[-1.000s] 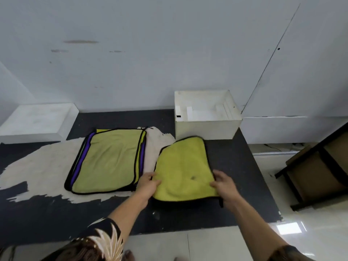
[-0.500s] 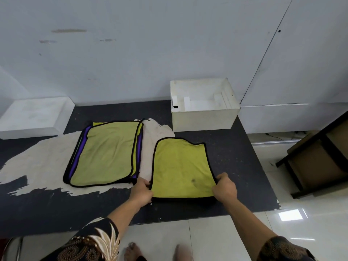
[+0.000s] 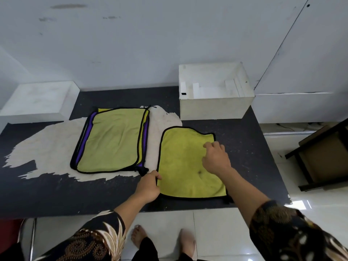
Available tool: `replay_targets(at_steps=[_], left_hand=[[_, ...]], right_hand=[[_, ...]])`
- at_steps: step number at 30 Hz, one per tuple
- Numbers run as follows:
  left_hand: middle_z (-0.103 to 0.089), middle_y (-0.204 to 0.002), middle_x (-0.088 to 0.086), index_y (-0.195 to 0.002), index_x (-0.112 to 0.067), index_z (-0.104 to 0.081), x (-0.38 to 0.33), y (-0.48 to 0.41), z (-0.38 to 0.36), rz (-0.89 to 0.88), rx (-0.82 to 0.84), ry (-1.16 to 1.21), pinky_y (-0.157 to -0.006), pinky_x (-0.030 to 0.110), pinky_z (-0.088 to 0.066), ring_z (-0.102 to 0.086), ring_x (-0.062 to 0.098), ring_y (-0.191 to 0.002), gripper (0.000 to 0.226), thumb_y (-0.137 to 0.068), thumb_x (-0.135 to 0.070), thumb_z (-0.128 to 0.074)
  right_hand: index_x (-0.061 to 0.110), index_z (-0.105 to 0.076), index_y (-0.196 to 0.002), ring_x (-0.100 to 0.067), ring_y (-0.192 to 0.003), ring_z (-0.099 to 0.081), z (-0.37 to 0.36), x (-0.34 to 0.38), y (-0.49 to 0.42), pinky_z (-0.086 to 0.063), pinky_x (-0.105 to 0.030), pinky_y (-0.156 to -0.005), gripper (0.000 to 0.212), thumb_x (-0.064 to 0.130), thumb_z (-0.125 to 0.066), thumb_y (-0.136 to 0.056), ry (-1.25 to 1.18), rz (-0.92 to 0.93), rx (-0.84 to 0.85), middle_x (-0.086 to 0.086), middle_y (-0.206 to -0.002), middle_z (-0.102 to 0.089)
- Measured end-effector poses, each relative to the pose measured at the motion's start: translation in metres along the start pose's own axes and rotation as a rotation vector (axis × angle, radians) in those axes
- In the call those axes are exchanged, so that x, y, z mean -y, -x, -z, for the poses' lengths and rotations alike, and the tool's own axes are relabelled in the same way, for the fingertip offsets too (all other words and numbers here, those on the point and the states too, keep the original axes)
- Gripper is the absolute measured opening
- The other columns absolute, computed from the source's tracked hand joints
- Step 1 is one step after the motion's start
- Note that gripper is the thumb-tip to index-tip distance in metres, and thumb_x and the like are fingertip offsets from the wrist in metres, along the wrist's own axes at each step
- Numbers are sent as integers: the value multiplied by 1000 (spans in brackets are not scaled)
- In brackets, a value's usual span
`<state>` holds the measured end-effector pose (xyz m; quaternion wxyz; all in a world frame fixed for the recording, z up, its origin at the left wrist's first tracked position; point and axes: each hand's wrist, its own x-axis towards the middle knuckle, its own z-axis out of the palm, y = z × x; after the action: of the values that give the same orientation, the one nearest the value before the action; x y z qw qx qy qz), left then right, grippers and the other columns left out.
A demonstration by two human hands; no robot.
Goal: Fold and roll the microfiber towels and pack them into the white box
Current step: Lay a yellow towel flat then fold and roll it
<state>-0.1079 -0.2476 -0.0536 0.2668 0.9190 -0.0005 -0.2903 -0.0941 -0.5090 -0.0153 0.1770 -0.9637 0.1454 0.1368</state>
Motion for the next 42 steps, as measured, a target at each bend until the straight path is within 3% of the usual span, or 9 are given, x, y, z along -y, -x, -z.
replay_targets(at_steps=[9, 14, 21, 25, 28, 31, 35, 38, 42], left_hand=[[-59, -118, 11, -117, -26, -57, 0, 0, 5, 21, 45, 36, -80, 27, -50, -59, 26, -106, 48, -80, 4, -58], [-52, -100, 0, -133, -29, -46, 0, 7, 5, 9, 50, 38, -86, 36, -53, -56, 25, -104, 62, -80, 0, -59], [-51, -101, -4, -139, -29, -38, -1, 11, 3, -24, 37, 4, -75, 28, -48, -58, 23, -102, 67, -82, -9, -66], [-41, -125, 2, -141, -26, -37, 4, 23, 0, -189, -138, -373, -80, 37, -54, -55, 21, -101, 67, -84, -23, -71], [-46, -121, 2, -131, -21, -54, 12, 26, -4, -479, -220, -572, -75, 34, -55, -54, 19, -97, 64, -72, -14, -79], [-53, -121, 0, -121, -23, -63, 18, 25, -8, -688, -165, -668, -82, 34, -53, -55, 19, -99, 49, -75, -19, -76], [-56, -117, -5, -120, -27, -65, 15, 30, -6, -683, -122, -709, -82, 32, -53, -56, 16, -95, 44, -77, -38, -73], [-57, -110, -6, -115, -26, -67, 10, 31, -8, -659, -111, -719, -75, 31, -54, -56, 16, -88, 46, -70, -28, -77], [-54, -108, -2, -112, -23, -63, -5, 35, -11, -520, -72, -802, -73, 31, -51, -54, 19, -84, 58, -58, -5, -75]], right_hand=[[14, -29, -148, -41, -136, -25, 8, 8, -51, -34, -54, -108, 65, 19, -57, -89, 94, 29, 178, -12, -155, -21], [16, -21, -153, -43, -140, -21, 11, 2, -62, -37, -54, -108, 71, 21, -56, -91, 87, 75, 219, -6, -160, -12], [16, -32, -140, -35, -124, -37, -8, -11, 1, -41, -46, -101, 62, 22, -61, -86, 36, -83, 52, -14, -140, -33], [12, -46, -124, -33, -107, -45, -34, -26, 46, -47, -39, -83, 42, 20, -60, -85, 78, -181, -127, -15, -124, -42], [10, -60, -92, -27, -79, -48, -51, -40, 61, -43, -34, -59, 25, 2, -70, -70, 123, 29, -259, -11, -94, -53], [17, -59, -80, -22, -72, -47, -61, -57, 76, -43, -33, -59, 14, 14, -72, -76, 143, 348, -256, -1, -82, -52], [22, -59, -89, -18, -81, -48, -68, -73, 92, -45, -32, -67, 22, 43, -62, -82, 91, 448, -188, 5, -91, -53], [24, -61, -92, -16, -83, -47, -71, -77, 96, -43, -29, -68, 38, 56, -70, -74, 32, 417, -199, 7, -94, -53], [20, -65, -87, -21, -79, -50, -76, -72, 99, -44, -32, -63, 17, 19, -75, -74, 46, 419, -291, 3, -91, -56]])
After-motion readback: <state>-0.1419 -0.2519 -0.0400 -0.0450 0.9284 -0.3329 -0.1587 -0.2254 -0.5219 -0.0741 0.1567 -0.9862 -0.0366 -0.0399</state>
